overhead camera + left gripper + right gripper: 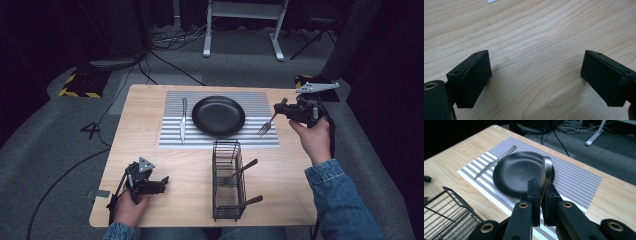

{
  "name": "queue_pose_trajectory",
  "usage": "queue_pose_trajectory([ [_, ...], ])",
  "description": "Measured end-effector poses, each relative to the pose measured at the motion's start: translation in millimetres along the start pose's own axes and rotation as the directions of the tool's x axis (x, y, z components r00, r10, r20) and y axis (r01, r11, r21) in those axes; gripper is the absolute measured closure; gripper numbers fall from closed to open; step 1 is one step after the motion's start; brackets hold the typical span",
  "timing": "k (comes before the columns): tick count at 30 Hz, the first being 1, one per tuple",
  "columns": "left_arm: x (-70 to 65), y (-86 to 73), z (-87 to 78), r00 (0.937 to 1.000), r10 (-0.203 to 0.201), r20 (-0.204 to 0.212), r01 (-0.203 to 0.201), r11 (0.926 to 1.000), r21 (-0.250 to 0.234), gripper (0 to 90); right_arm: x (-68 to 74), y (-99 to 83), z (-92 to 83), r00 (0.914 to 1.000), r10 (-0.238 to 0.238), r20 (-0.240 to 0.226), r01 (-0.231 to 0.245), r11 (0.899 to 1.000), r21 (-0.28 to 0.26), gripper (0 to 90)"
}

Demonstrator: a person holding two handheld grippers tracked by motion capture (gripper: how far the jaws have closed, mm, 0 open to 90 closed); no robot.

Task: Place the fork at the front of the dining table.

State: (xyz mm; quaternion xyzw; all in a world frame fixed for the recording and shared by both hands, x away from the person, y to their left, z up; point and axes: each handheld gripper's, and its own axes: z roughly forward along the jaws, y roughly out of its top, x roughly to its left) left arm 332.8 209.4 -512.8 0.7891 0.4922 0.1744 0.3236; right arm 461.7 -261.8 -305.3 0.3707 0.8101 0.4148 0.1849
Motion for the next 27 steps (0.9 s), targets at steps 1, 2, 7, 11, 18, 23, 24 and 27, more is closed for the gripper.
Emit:
queue_pose_trajectory([
  [1, 0.0, 0.0, 0.0, 1.0, 0.0, 0.0, 0.0, 1.0, 0.0, 9.7, 0.0, 0.0, 0.0, 1.0, 0.0, 0.0, 0.0, 1.0, 0.0, 86.0],
  [2, 0.0, 0.0, 0.0, 1.0, 0.0, 0.0, 0.0, 1.0, 0.0, 9.7, -1.1, -0.6, 4.8, 0.9999, -0.008, 0.014, 0.008, 1.0, 0.013, 86.0],
  [7, 0.0, 0.0, 0.0, 1.0, 0.0, 0.0, 0.0, 1.0, 0.0, 9.7, -3.5, -0.4, 14.7, 0.9999, -0.006, 0.015, 0.005, 1.0, 0.031, 86.0],
  [11, 0.0, 0.0, 0.0, 1.0, 0.0, 0.0, 0.0, 1.0, 0.0, 9.7, -4.9, -0.8, 27.5, 0.9999, -0.001, 0.011, 0.0, 0.999, 0.052, 86.0],
  [18, 0.0, 0.0, 0.0, 1.0, 0.0, 0.0, 0.0, 1.0, 0.0, 9.7, -6.8, -3.5, 47.8, 0.9999, 0.013, 0.008, -0.013, 0.996, 0.083, 86.0],
  [23, 0.0, 0.0, 0.0, 1.0, 0.0, 0.0, 0.0, 1.0, 0.0, 9.7, -8.7, -14.1, 61.1, 0.999, 0.043, -0.007, -0.043, 0.995, 0.091, 86.0],
  [24, 0.0, 0.0, 0.0, 1.0, 0.0, 0.0, 0.0, 1.0, 0.0, 9.7, -9.1, -16.3, 62.8, 0.999, 0.044, -0.006, -0.044, 0.995, 0.086, 86.0],
  [27, 0.0, 0.0, 0.0, 1.0, 0.0, 0.0, 0.0, 1.0, 0.0, 9.7, -10.2, -19.7, 66.3, 0.9981, 0.061, -0.014, -0.059, 0.995, 0.085, 86.0],
])
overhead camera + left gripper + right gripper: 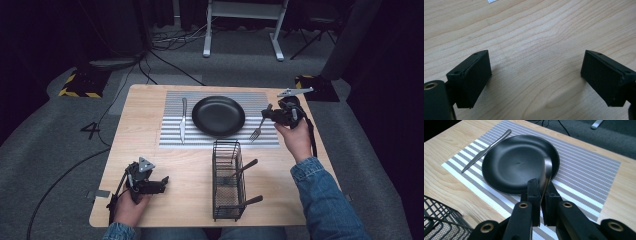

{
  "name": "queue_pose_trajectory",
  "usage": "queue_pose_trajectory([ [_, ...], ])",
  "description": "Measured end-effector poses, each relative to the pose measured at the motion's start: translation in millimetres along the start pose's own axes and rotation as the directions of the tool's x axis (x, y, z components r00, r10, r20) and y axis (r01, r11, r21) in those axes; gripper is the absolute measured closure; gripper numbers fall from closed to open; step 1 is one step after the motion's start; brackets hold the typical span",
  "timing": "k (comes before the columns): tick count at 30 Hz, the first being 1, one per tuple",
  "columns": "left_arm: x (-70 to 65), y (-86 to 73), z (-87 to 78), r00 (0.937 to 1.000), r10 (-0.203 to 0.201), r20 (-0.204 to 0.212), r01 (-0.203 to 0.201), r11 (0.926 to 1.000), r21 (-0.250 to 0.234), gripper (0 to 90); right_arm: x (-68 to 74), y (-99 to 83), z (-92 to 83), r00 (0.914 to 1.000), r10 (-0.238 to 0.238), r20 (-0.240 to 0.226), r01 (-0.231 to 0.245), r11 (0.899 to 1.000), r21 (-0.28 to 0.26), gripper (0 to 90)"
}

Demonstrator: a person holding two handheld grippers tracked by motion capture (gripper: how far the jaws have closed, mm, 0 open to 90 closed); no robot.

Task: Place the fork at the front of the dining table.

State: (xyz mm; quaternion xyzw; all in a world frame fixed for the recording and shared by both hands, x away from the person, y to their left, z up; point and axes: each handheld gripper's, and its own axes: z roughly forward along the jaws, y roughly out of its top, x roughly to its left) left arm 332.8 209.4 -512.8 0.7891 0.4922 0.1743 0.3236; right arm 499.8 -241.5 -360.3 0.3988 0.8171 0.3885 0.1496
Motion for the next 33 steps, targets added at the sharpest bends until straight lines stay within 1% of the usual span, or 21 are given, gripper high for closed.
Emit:
queue_pose_trajectory([
  [1, 0.0, 0.0, 0.0, 1.0, 0.0, 0.0, 0.0, 1.0, 0.0, 9.7, -1.0, -2.9, 4.1, 1.0, 0.006, 0.001, -0.006, 1.0, 0.006, 85.9],
  [2, 0.1, 0.0, -0.1, 1.0, 0.001, 0.0, -0.001, 1.0, 0.001, 9.7, -1.0, -2.9, 4.1, 1.0, 0.006, 0.001, -0.006, 1.0, 0.006, 85.9],
  [3, 0.0, 0.0, 0.0, 1.0, 0.0, 0.0, 0.0, 1.0, 0.0, 9.7, -1.8, -5.1, 8.1, 1.0, 0.01, 0.003, -0.01, 1.0, 0.018, 85.9],
  [6, 0.0, 0.0, 0.0, 1.0, 0.0, 0.0, 0.0, 1.0, 0.0, 9.7, -1.8, -6.8, 11.6, 0.9999, 0.01, 0.004, -0.01, 1.0, 0.025, 85.6],
  [7, 0.0, 0.0, 0.0, 1.0, 0.0, 0.0, 0.0, 1.0, 0.0, 9.7, -1.5, -8.5, 15.4, 0.9999, 0.011, 0.004, -0.011, 1.0, 0.028, 85.4],
  [8, 0.0, 0.0, 0.0, 1.0, 0.0, 0.0, 0.0, 1.0, 0.0, 9.7, -1.5, -8.5, 15.4, 0.9999, 0.011, 0.004, -0.011, 1.0, 0.028, 85.4],
  [9, 0.0, 0.0, 0.0, 1.0, 0.0, 0.0, 0.0, 1.0, 0.0, 9.7, -1.3, -10.0, 16.3, 0.9999, 0.012, 0.0, -0.012, 1.0, 0.015, 85.3],
  [10, 0.0, 0.0, 0.0, 1.0, 0.0, 0.0, 0.0, 1.0, 0.0, 9.7, -2.9, -12.5, 18.5, 0.9996, 0.027, -0.003, -0.027, 1.0, 0.004, 85.1],
  [11, 0.0, 0.0, 0.0, 1.0, 0.0, 0.0, 0.0, 1.0, 0.0, 9.7, -2.9, -12.5, 18.5, 0.9996, 0.027, -0.003, -0.027, 1.0, 0.004, 85.1],
  [15, 0.0, 0.0, 0.0, 1.0, 0.0, 0.0, 0.0, 1.0, 0.0, 9.7, -8.7, -17.9, 25.7, 0.9984, 0.057, 0.003, -0.057, 0.998, 0.017, 84.9],
  [17, 0.0, 0.0, 0.0, 1.0, 0.0, 0.0, 0.0, 1.0, 0.0, 9.7, -11.7, -21.1, 30.7, 0.9975, 0.07, 0.006, -0.07, 0.997, 0.014, 84.8],
  [20, 0.0, 0.0, 0.0, 1.0, 0.0, 0.0, 0.0, 1.0, 0.0, 9.7, -12.9, -22.5, 34.1, 0.9969, 0.079, 0.003, -0.079, 0.997, 0.008, 84.8],
  [23, 0.0, 0.0, 0.0, 1.0, 0.001, 0.0, -0.001, 1.0, 0.0, 9.7, -13.2, -24.4, 41.1, 0.9968, 0.078, 0.016, -0.079, 0.997, 0.01, 84.5],
  [25, 0.0, 0.0, 0.0, 1.0, 0.001, 0.0, -0.001, 1.0, 0.0, 9.7, -13.8, -25.4, 45.6, 0.9963, 0.085, 0.015, -0.085, 0.996, 0.009, 84.5],
  [27, 0.0, 0.0, 0.0, 1.0, 0.0, 0.0, 0.0, 1.0, 0.0, 9.7, -14.6, -26.4, 50.2, 0.9959, 0.089, 0.018, -0.089, 0.996, 0.015, 84.3],
  [28, 0.1, 0.0, -0.1, 1.0, 0.001, 0.0, -0.001, 1.0, 0.001, 9.7, -15.0, -27.6, 55.2, 0.9957, 0.09, 0.018, -0.091, 0.996, 0.025, 84.3],
  [29, 0.1, 0.0, -0.1, 1.0, 0.001, 0.0, -0.001, 1.0, 0.001, 9.7, -15.0, -27.6, 55.2, 0.9957, 0.09, 0.018, -0.091, 0.996, 0.025, 84.3],
  [31, 0.0, 0.0, 0.0, 1.0, 0.0, 0.0, 0.0, 1.0, 0.0, 9.7, -14.0, -30.1, 63.0, 0.996, 0.086, 0.022, -0.087, 0.995, 0.052, 84.4],
  [32, 0.0, 0.0, 0.0, 1.0, 0.0, 0.0, 0.0, 1.0, 0.0, 9.7, -14.0, -30.1, 63.0, 0.996, 0.086, 0.022, -0.087, 0.995, 0.052, 84.4],
  [33, 0.0, 0.0, 0.0, 1.0, 0.0, 0.0, 0.0, 1.0, 0.0, 9.7, -13.4, -32.6, 68.1, 0.9962, 0.084, 0.022, -0.085, 0.994, 0.068, 84.4],
])
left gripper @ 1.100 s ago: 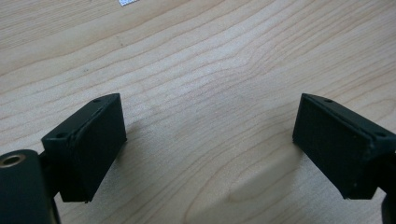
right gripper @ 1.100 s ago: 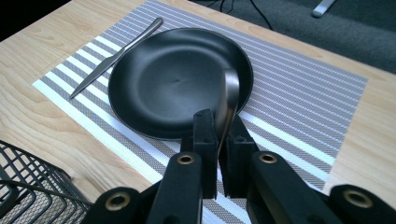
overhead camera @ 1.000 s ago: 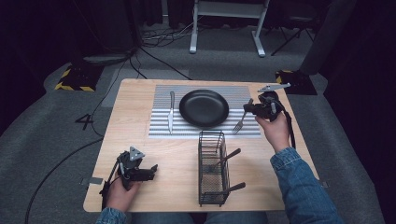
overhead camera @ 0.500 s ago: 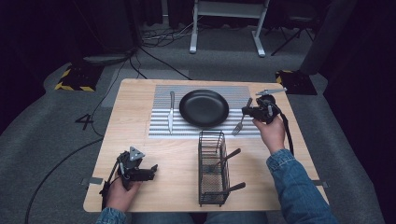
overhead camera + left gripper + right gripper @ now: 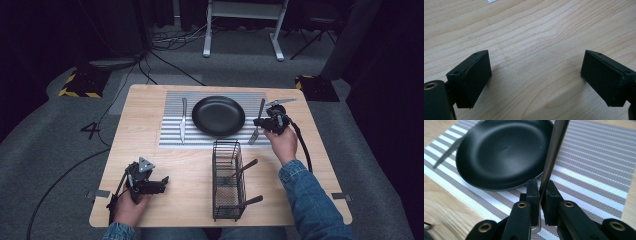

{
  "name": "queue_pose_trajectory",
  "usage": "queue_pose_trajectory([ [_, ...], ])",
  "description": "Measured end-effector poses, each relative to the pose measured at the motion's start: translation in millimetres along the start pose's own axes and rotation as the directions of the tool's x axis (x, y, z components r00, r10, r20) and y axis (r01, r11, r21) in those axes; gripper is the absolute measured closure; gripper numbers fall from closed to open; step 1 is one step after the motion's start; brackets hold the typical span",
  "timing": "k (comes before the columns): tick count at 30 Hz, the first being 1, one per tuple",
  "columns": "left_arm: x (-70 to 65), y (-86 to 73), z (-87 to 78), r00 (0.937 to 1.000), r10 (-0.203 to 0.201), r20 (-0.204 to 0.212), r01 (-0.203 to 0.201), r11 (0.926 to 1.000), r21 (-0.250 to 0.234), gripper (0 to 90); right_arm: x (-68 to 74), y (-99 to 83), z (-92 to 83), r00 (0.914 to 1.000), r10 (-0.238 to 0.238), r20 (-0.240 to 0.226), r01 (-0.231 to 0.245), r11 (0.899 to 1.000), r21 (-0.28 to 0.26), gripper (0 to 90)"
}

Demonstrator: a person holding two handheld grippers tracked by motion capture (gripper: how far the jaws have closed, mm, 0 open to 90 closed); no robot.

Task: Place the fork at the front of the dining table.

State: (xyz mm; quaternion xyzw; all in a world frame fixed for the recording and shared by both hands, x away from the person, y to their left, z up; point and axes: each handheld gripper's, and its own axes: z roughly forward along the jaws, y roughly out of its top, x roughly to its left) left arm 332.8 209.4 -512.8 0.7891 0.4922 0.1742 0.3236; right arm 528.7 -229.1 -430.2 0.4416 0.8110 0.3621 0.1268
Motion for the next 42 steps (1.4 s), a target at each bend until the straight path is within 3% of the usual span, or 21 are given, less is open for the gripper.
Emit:
queue_pose_trajectory([
  [5, 0.1, 0.0, 0.0, 1.0, 0.001, 0.0, -0.001, 1.0, 0.001, 9.7, -3.7, -9.3, 9.0, 0.9998, 0.018, 0.003, -0.018, 1.0, 0.019, 84.1],
  [12, 0.0, 0.0, 0.0, 1.0, 0.0, 0.0, 0.0, 1.0, 0.0, 9.7, -12.8, -11.0, 2.4, 0.9978, 0.061, -0.026, -0.061, 0.998, 0.004, 85.7],
  [14, 0.0, 0.0, 0.0, 1.0, 0.0, 0.0, 0.0, 1.0, 0.0, 9.7, -16.5, -10.7, -0.6, 0.995, 0.083, -0.056, -0.083, 0.997, -0.002, 86.0],
  [21, 0.0, 0.0, 0.0, 1.0, 0.0, 0.0, 0.0, 1.0, 0.0, 9.7, -28.0, -19.2, 4.6, 0.986, 0.153, -0.067, -0.151, 0.988, 0.025, 85.7],
  [26, 0.0, 0.0, 0.0, 1.0, 0.0, 0.0, 0.0, 1.0, 0.0, 9.7, -35.3, -23.4, 7.4, 0.977, 0.21, -0.036, -0.209, 0.977, 0.032, 85.8],
  [31, 0.0, 0.0, 0.0, 1.0, 0.0, 0.0, 0.0, 1.0, 0.0, 9.7, -38.4, -23.7, 11.3, 0.9739, 0.227, -0.007, -0.227, 0.973, 0.039, 85.8],
  [36, 0.0, 0.0, 0.0, 1.0, 0.0, -0.001, 0.0, 1.0, 0.0, 9.7, -48.4, -26.4, 19.6, 0.9602, 0.279, 0.018, -0.279, 0.959, 0.041, 85.8],
  [42, 0.1, 0.1, 0.1, 1.0, 0.001, -0.001, -0.001, 1.0, 0.0, 9.6, -54.7, -29.0, 27.5, 0.9504, 0.303, 0.069, -0.306, 0.951, 0.035, 85.8],
])
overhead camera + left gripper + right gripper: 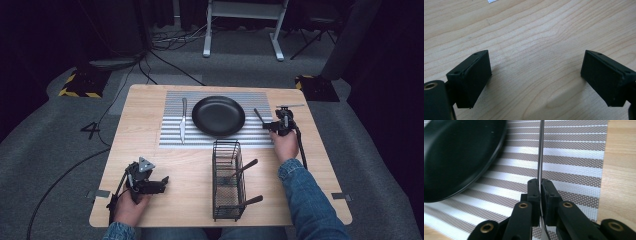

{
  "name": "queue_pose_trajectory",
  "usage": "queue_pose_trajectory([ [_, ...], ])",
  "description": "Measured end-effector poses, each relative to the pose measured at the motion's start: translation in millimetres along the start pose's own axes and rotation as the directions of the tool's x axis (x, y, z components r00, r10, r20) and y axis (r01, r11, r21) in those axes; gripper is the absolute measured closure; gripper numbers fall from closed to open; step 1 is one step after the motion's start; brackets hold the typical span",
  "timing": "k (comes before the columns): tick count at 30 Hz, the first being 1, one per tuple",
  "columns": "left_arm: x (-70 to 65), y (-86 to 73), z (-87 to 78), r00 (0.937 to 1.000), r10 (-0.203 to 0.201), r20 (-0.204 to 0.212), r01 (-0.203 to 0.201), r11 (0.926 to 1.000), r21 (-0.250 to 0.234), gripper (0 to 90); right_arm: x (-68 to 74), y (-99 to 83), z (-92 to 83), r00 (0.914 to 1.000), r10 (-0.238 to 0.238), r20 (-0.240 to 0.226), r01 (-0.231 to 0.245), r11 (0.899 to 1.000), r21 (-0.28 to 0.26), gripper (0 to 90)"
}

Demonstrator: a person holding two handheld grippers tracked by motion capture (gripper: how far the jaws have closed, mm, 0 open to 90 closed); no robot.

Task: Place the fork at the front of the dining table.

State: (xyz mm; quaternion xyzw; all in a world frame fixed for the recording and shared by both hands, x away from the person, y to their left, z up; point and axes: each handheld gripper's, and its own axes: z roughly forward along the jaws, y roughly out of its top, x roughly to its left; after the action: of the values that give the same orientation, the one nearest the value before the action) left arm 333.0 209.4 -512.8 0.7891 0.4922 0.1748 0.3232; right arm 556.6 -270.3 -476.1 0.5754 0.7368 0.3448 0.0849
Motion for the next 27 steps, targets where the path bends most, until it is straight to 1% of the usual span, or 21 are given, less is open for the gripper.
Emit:
queue_pose_trajectory([
  [1, 0.0, 0.1, 0.0, 1.0, 0.0, 0.0, 0.0, 1.0, 0.0, 9.6, 0.0, 0.0, 0.0, 1.0, 0.0, 0.0, 0.0, 1.0, 0.0, 85.8],
  [2, 0.0, 0.1, 0.1, 1.0, 0.0, 0.0, 0.0, 1.0, 0.0, 9.6, 1.3, 0.2, 4.0, 0.9992, -0.013, 0.038, 0.013, 1.0, 0.01, 85.8],
  [3, 0.0, 0.1, 0.1, 1.0, 0.0, 0.0, 0.0, 1.0, 0.0, 9.6, 1.3, 0.2, 4.0, 0.9992, -0.013, 0.038, 0.013, 1.0, 0.01, 85.8],
  [4, 0.1, 0.1, 0.2, 1.0, 0.001, 0.0, -0.001, 1.0, -0.001, 9.6, 3.3, 0.8, 7.3, 0.9978, -0.025, 0.062, 0.024, 1.0, 0.018, 85.8],
  [6, 0.0, 0.1, 0.2, 1.0, 0.001, 0.0, -0.001, 1.0, -0.001, 9.6, 3.5, 1.0, 8.4, 0.9979, -0.02, 0.062, 0.019, 1.0, 0.013, 85.8],
  [9, 0.2, 0.2, 0.2, 1.0, 0.003, 0.0, -0.003, 1.0, -0.001, 9.6, 3.2, 1.2, 11.6, 0.9996, 0.007, 0.027, -0.007, 1.0, 0.002, 85.7],
  [11, 0.3, 0.3, 0.3, 1.0, 0.004, 0.0, -0.004, 1.0, -0.002, 9.6, 6.3, 3.2, 15.8, 0.9999, 0.014, 0.002, -0.014, 1.0, 0.025, 85.4],
  [13, 0.2, 0.3, 0.4, 1.0, 0.003, 0.0, -0.003, 1.0, -0.002, 9.6, 7.7, 4.0, 16.4, 0.9998, 0.022, -0.004, -0.022, 0.999, 0.025, 84.9],
  [15, 0.3, 0.4, 0.4, 1.0, 0.005, 0.0, -0.005, 1.0, -0.002, 9.6, 9.8, 6.0, 17.8, 0.9993, 0.03, -0.022, -0.03, 0.999, 0.017, 78.8],
  [18, 0.3, 0.3, 0.4, 1.0, 0.005, 0.0, -0.005, 1.0, -0.001, 9.6, 14.0, 8.6, 15.9, 1.0, 0.004, 0.009, -0.004, 1.0, 0.01, 70.8],
  [19, 0.3, 0.3, 0.4, 1.0, 0.004, 0.0, -0.004, 1.0, -0.001, 9.6, 14.0, 8.6, 15.9, 1.0, 0.004, 0.009, -0.004, 1.0, 0.01, 70.8],
  [20, 0.3, 0.3, 0.3, 1.0, 0.004, 0.0, -0.004, 1.0, -0.001, 9.6, 13.7, 9.1, 13.5, 0.9999, 0.003, 0.016, -0.003, 1.0, 0.007, 67.6],
  [25, 0.1, 0.1, 0.2, 1.0, 0.003, 0.001, -0.003, 1.0, -0.001, 9.6, 10.2, 10.0, 9.3, 0.9997, 0.001, 0.026, -0.001, 1.0, 0.007, 65.3],
  [26, -0.1, 0.1, 0.1, 1.0, 0.002, 0.002, -0.002, 1.0, 0.0, 9.6, 9.7, 10.0, 8.0, 0.9999, -0.001, 0.015, 0.001, 1.0, 0.001, 64.6],
  [27, 0.0, 0.1, 0.0, 1.0, 0.003, 0.002, -0.003, 1.0, 0.001, 9.6, 10.9, 9.9, 7.5, 0.9998, -0.015, 0.011, 0.015, 1.0, -0.001, 64.8],
])
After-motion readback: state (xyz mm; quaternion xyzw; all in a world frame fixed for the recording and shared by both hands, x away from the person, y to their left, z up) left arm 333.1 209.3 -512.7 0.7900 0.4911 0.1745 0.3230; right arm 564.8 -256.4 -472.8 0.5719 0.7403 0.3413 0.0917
